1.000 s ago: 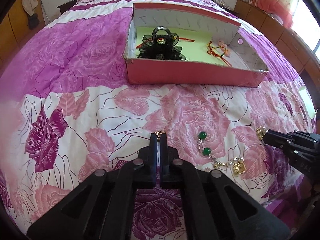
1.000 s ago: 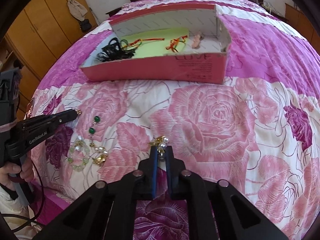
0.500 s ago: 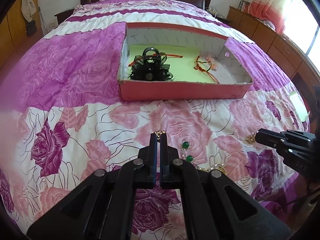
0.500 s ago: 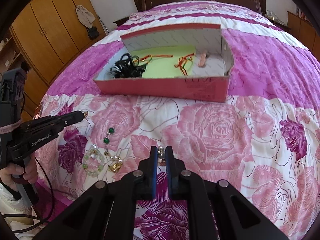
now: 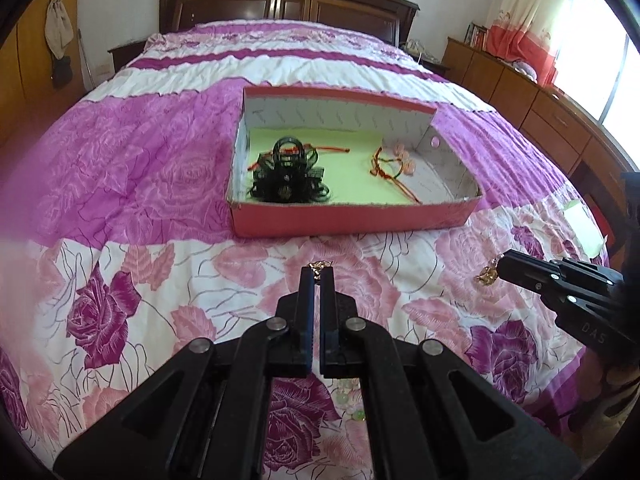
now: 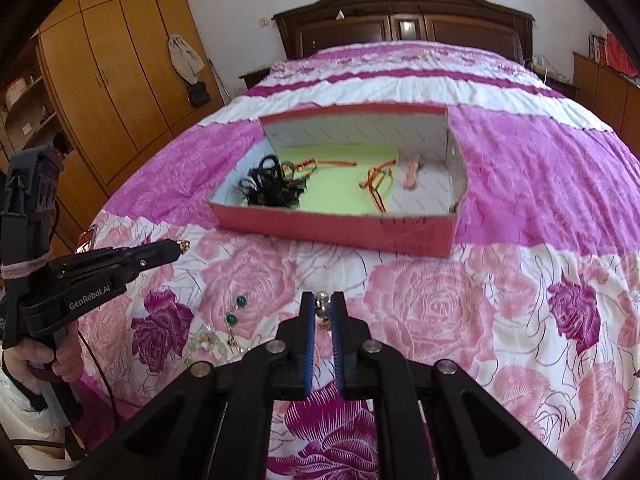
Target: Organize jewelry
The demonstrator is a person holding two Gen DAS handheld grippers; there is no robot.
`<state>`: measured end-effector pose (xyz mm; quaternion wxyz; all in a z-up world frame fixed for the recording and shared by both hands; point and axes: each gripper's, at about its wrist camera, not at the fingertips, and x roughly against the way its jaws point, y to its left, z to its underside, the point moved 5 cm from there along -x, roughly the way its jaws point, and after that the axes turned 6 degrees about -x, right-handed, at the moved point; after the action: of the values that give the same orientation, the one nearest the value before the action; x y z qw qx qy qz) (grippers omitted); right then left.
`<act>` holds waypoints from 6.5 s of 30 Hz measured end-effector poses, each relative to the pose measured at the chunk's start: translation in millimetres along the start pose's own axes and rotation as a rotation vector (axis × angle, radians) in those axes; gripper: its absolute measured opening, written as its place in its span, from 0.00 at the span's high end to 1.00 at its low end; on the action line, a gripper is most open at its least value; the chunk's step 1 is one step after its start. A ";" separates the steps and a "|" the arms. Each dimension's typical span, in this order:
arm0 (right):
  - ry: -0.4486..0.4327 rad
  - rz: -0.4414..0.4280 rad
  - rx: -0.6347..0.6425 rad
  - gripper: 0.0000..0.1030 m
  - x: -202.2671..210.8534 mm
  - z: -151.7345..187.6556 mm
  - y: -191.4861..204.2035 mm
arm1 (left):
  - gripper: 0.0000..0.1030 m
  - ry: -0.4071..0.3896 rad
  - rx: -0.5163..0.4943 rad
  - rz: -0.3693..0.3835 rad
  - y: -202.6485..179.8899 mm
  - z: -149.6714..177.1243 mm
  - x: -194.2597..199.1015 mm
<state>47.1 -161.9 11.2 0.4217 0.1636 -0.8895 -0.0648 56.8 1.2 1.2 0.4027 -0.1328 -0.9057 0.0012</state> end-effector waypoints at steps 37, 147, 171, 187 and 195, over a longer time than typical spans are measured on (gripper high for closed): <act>-0.340 0.079 0.032 0.91 -54.6 -75.0 -2.2 | 1.00 -0.323 0.004 -0.076 3.0 -63.9 -50.6; 0.119 0.031 -0.186 0.69 -22.8 26.9 -25.1 | 0.99 0.207 -0.118 0.043 -36.5 30.3 -70.2; 0.216 -0.076 -0.149 0.69 -33.1 36.8 10.9 | 0.99 0.102 -0.039 0.003 1.3 14.4 -25.8; 0.366 -0.083 -0.104 0.78 -70.5 63.0 38.2 | 0.99 0.099 -0.001 -0.001 18.4 26.2 -28.3; 0.361 -0.139 -0.180 0.79 -72.3 61.3 33.1 | 0.99 0.104 0.000 -0.001 19.7 27.2 -29.3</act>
<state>34.7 -107.3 -72.1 0.5818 0.1952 -0.7766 -0.1423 60.4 16.0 -40.6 0.4494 -0.1324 -0.8835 -0.0056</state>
